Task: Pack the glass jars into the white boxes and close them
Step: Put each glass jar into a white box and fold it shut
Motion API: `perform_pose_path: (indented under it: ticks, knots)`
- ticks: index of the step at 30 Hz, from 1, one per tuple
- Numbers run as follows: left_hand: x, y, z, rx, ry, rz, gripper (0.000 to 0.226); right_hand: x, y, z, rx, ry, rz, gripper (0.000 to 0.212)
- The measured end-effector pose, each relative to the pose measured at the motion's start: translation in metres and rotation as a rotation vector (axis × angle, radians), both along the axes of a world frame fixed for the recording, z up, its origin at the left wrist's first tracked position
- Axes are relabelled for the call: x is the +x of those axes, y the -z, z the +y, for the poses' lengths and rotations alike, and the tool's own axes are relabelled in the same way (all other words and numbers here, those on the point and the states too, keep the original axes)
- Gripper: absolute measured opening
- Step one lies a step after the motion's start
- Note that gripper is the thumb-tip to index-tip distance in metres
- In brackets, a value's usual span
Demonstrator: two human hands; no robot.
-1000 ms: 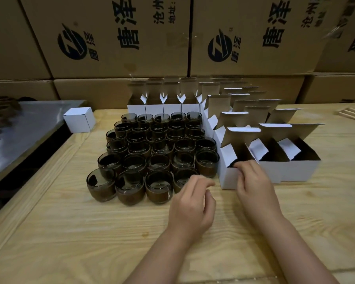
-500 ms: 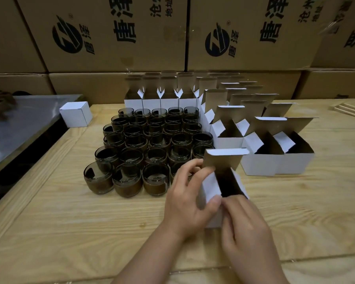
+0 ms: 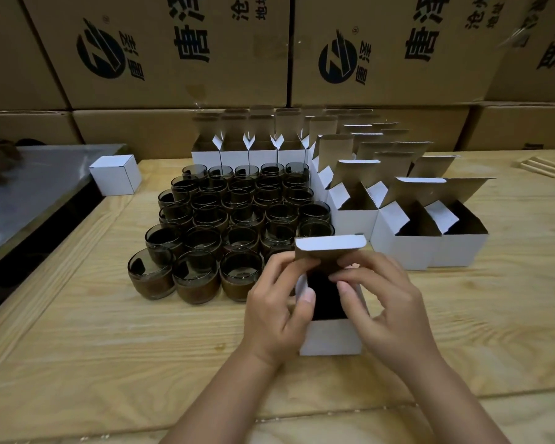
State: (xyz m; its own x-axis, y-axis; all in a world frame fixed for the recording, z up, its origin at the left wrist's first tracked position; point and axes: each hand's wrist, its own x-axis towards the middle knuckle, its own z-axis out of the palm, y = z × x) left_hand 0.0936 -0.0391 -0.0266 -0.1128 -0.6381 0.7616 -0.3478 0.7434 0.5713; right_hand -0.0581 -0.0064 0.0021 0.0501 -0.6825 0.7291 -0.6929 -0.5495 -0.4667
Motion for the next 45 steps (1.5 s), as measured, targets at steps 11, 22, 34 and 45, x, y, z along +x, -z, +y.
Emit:
perform_pose_path:
  ticks: [11,22,34,45]
  knots:
    - [0.007,0.003,-0.005,0.167,0.093,0.137,0.041,-0.035,0.010,-0.012,0.306,-0.148,-0.440,0.049]
    - [-0.004,-0.001,0.007,0.344,0.108,-0.133,0.072,-0.043,0.005,-0.010,0.564,-0.197,-0.296,0.057]
    - [-0.013,-0.007,0.005,0.277,0.060,-0.156,0.058,0.025,-0.068,-0.020,0.091,0.188,0.381,0.029]
    - [-0.011,0.001,0.001,0.414,0.021,-0.174,0.072,0.084,-0.068,-0.086,0.809,0.219,0.882,0.089]
